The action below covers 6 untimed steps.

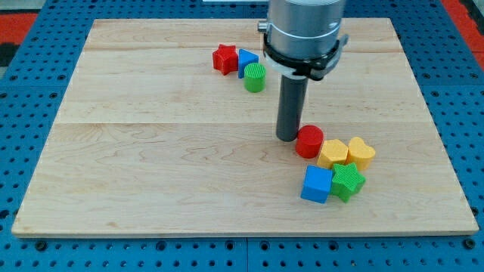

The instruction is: Move your arm closer to the green circle

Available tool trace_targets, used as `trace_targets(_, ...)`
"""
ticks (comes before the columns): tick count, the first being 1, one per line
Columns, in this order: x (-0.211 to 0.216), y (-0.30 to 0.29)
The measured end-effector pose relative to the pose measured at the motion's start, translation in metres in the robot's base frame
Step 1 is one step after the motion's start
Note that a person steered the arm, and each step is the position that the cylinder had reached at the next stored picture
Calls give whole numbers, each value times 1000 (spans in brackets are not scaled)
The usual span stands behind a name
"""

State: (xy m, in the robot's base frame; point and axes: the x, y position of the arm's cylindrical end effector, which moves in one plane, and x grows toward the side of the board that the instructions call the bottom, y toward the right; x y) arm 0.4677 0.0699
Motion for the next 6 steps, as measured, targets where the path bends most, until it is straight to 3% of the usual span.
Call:
trace_targets(1,-9,-8)
trace_targets(4,-96,21)
trace_targets(6,-115,-16)
